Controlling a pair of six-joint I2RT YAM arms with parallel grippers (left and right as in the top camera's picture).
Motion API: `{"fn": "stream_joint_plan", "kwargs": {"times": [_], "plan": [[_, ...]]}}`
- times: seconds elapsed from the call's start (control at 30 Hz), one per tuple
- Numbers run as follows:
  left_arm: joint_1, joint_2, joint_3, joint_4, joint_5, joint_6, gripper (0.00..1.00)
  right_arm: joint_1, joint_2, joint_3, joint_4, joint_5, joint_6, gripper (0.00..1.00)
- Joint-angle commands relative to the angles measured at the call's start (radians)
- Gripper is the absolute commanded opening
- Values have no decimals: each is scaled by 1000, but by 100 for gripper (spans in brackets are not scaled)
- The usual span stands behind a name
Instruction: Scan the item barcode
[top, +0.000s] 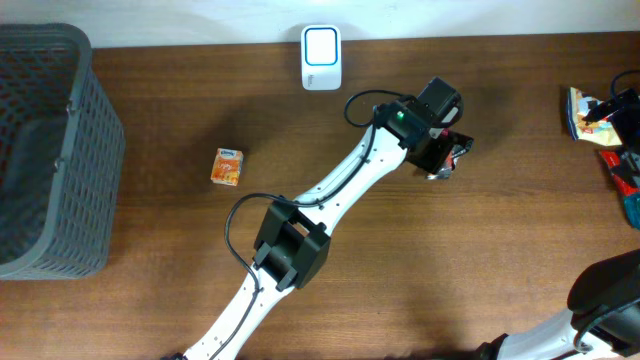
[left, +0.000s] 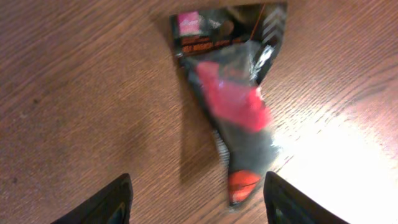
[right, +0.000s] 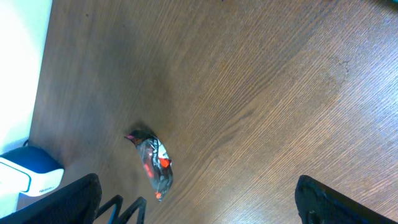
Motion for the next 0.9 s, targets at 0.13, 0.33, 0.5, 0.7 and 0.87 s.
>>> {"fn": "stream_joint_plan", "kwargs": {"times": [0.13, 0.33, 0.5, 0.7, 0.87], "plan": [[122, -89, 179, -144, -16, 5, 77, 0, 4, -1, 0, -8, 5, 98], [403, -135, 212, -398, -15, 5, 99, 0, 4, -1, 10, -29, 5, 99], [542, -135, 212, -448, -15, 6, 99, 129, 5, -14, -31, -303, -335, 97], [574, -135, 212, -448, -15, 6, 99, 496, 69, -171, 125, 72, -252, 65], [570, -135, 212, -448, -15, 6, 99, 626, 172, -222, 211, 192, -118, 47]]}}
